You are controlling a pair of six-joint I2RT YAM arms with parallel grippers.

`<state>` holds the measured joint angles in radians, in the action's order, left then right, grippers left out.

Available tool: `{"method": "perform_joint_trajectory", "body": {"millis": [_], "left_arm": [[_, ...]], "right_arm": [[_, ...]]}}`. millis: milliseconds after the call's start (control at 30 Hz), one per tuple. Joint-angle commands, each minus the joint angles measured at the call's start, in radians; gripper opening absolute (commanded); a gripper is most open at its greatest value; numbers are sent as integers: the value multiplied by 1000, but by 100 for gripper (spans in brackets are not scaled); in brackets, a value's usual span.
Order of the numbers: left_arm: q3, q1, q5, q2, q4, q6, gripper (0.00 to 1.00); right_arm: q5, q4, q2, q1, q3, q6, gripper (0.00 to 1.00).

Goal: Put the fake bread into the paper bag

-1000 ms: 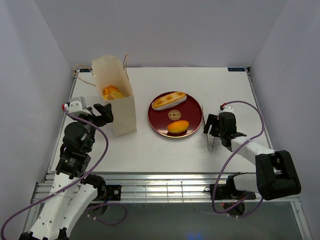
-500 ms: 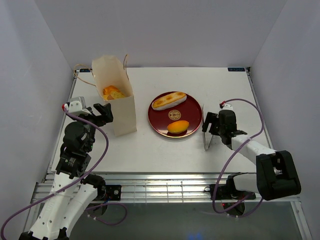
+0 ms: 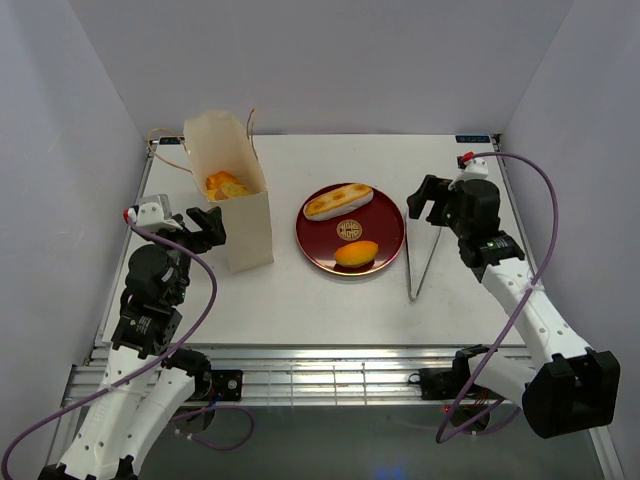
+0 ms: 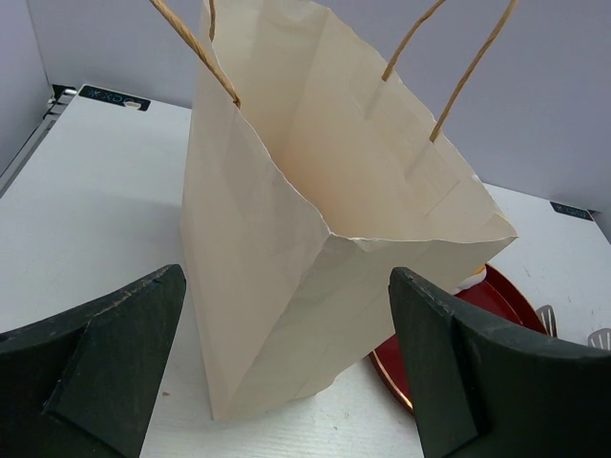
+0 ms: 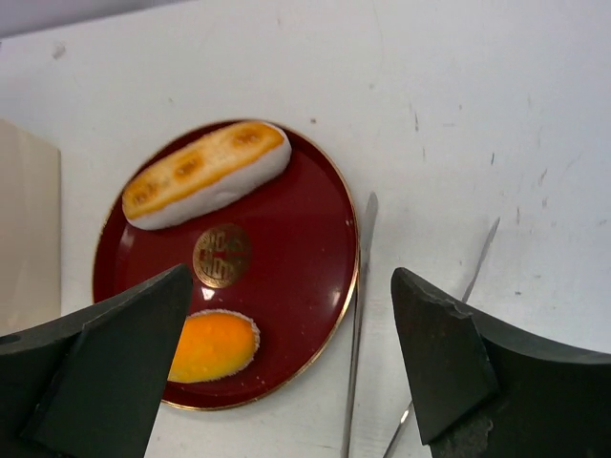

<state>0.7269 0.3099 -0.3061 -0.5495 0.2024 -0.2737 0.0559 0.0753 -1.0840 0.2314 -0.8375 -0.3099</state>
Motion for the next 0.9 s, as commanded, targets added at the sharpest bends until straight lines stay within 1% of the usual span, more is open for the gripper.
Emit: {"method": "perform_joint_trajectory", "body": {"millis": [0,133,300,333,500,767,867], "left_arm": [[-6,5,-7,2,-14,8,98],[-11,3,-8,-4,-18,11,98],[-11,5,-7,-10,-21,14,98],[-14,3,-7,-12,-24,14,98],[-20,3,-14,-21,-31,21,98],[-27,3,-33,-32,-38,28,97],[-29,5,-37,-40,-40,31,97]], "right_arm": [[-4,18,36,17,-86,34,90],[27,40,74,39,-66,23,90],[166,34,125,71,-11,44,90],[174,38,133,72,-11,48,90],[159,15,157,82,15,46,90],[140,17,144,83,17,37,90],[171,21,136,82,23,19,90]]}}
